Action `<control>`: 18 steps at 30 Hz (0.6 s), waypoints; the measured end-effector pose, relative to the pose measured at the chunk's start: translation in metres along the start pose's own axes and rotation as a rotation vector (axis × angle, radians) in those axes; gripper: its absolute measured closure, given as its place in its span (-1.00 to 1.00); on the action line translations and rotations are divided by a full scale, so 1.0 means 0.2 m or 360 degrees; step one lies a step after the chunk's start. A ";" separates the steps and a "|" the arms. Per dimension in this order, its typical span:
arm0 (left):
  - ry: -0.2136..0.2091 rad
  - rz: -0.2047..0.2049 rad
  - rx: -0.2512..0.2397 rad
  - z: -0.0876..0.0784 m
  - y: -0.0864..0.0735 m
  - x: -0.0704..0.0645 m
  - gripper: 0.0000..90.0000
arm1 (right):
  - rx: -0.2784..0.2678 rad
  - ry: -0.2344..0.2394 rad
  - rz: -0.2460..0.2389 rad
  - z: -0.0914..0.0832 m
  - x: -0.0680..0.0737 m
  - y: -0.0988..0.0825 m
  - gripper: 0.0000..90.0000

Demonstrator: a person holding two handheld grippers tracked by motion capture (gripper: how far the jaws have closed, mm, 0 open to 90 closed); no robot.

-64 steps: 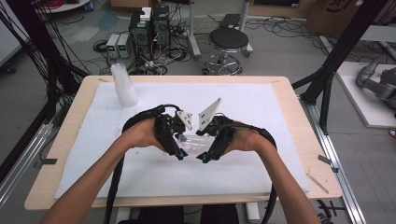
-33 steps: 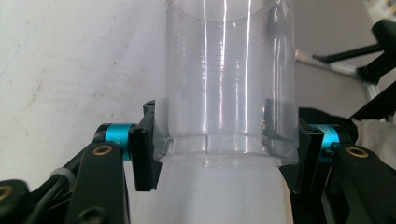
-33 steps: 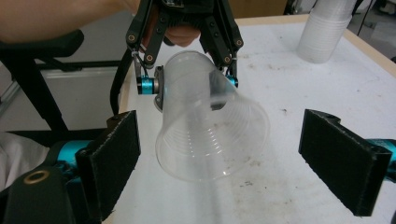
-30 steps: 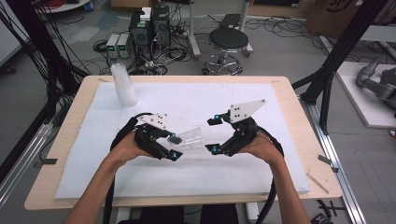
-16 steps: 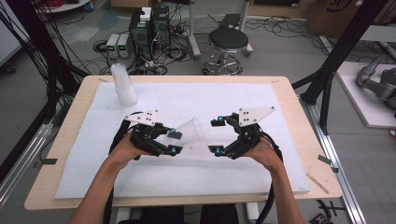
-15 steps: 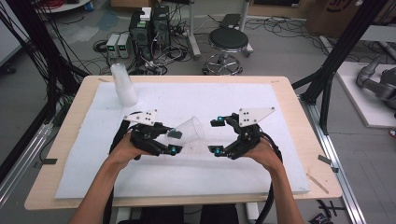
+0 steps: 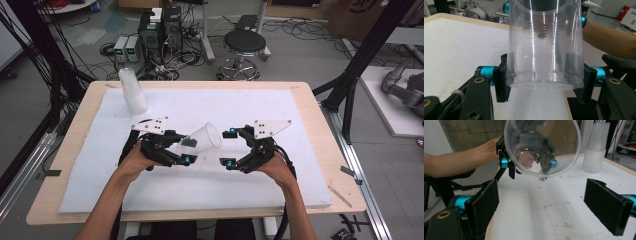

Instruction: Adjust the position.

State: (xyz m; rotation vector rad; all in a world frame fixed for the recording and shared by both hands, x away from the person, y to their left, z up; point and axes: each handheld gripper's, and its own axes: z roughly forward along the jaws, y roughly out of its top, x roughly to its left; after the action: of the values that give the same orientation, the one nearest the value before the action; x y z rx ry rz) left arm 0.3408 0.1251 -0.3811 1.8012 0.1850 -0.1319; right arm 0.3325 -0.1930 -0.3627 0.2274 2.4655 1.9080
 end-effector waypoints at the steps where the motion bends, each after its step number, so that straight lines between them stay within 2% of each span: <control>1: -0.0003 0.0001 0.0003 0.01 0.00 0.00 -0.08 | -0.0002 0.0001 0.0001 0.01 0.00 0.00 -0.71; 8: -0.0013 0.0026 0.0018 0.05 0.00 -0.01 -0.08 | -0.0007 0.0030 0.0023 0.05 0.00 -0.02 -0.71; 18: -0.0017 0.0041 -0.0014 0.07 -0.01 -0.02 -0.08 | -0.0034 0.0069 0.0037 0.11 -0.01 -0.03 -0.71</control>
State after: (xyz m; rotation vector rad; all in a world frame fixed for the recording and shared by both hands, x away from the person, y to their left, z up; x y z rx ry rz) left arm 0.3362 0.1106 -0.3848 1.7930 0.1545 -0.1220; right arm 0.3356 -0.1740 -0.3732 0.2177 2.4792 1.9678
